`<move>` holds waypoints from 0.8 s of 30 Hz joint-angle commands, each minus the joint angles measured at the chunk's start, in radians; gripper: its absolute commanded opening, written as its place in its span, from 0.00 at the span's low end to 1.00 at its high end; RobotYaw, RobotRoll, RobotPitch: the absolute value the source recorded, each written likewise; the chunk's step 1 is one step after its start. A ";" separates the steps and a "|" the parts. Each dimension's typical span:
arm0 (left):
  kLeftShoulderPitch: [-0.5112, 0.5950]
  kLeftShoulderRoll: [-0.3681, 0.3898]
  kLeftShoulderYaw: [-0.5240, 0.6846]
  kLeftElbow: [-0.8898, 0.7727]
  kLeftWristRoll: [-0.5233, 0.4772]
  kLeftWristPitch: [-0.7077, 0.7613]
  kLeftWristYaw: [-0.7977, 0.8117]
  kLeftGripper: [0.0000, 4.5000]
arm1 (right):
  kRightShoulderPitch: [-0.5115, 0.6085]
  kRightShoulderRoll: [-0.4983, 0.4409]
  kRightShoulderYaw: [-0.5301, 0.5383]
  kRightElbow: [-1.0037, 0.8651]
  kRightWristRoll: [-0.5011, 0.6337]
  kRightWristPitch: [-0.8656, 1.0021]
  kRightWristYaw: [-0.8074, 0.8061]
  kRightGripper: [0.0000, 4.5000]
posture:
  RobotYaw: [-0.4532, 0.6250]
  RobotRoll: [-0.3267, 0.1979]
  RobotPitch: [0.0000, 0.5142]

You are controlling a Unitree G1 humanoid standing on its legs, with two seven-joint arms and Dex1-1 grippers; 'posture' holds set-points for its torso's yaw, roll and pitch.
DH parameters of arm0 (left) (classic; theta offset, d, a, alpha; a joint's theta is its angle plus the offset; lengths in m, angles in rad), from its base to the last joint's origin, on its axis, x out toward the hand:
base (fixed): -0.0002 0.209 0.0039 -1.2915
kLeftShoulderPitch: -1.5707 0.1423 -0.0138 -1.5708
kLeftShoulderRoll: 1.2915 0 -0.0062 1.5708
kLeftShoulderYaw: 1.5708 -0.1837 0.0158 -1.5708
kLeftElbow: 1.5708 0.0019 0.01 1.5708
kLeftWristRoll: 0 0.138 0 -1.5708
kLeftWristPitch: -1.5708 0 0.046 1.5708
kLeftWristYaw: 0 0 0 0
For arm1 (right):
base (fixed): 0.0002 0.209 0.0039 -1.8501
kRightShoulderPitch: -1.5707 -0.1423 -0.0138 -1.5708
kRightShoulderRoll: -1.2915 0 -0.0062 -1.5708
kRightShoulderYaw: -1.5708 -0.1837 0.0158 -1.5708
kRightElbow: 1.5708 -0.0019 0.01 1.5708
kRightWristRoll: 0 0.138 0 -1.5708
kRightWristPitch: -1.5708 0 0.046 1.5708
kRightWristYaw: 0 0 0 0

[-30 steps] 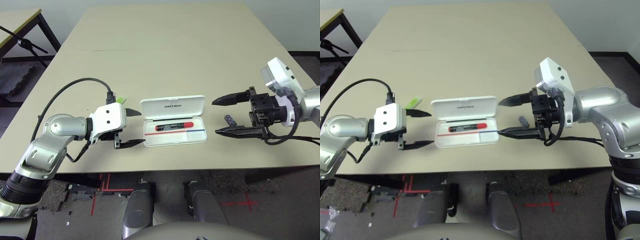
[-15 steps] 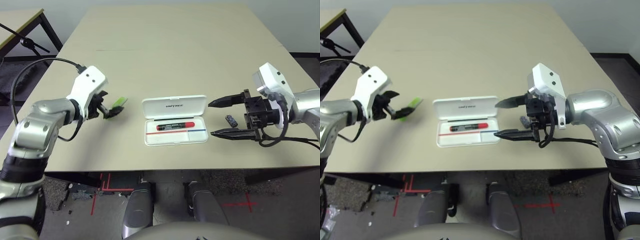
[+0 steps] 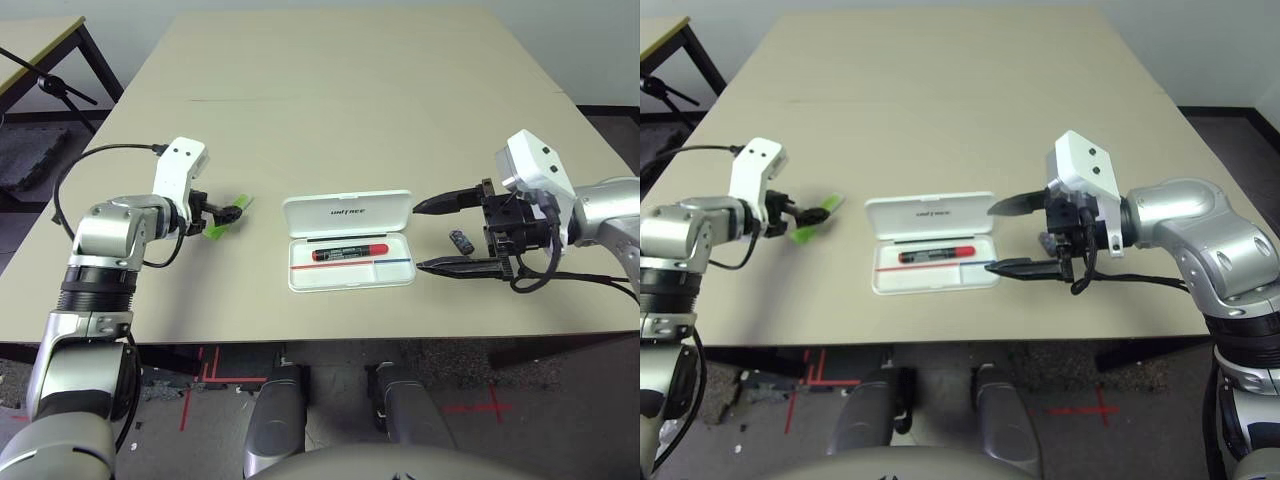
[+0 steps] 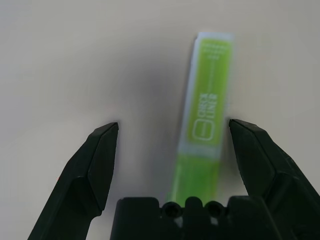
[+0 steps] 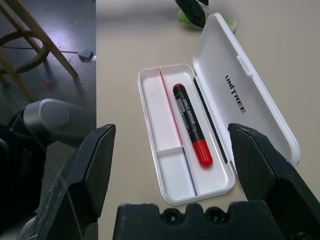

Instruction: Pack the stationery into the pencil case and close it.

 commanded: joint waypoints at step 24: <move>-0.033 -0.030 -0.081 0.105 0.086 -0.129 -0.135 0.27 | 0.040 -0.056 -0.010 -0.043 0.007 0.007 -0.029 1.00 | 0.40 0.62 0.24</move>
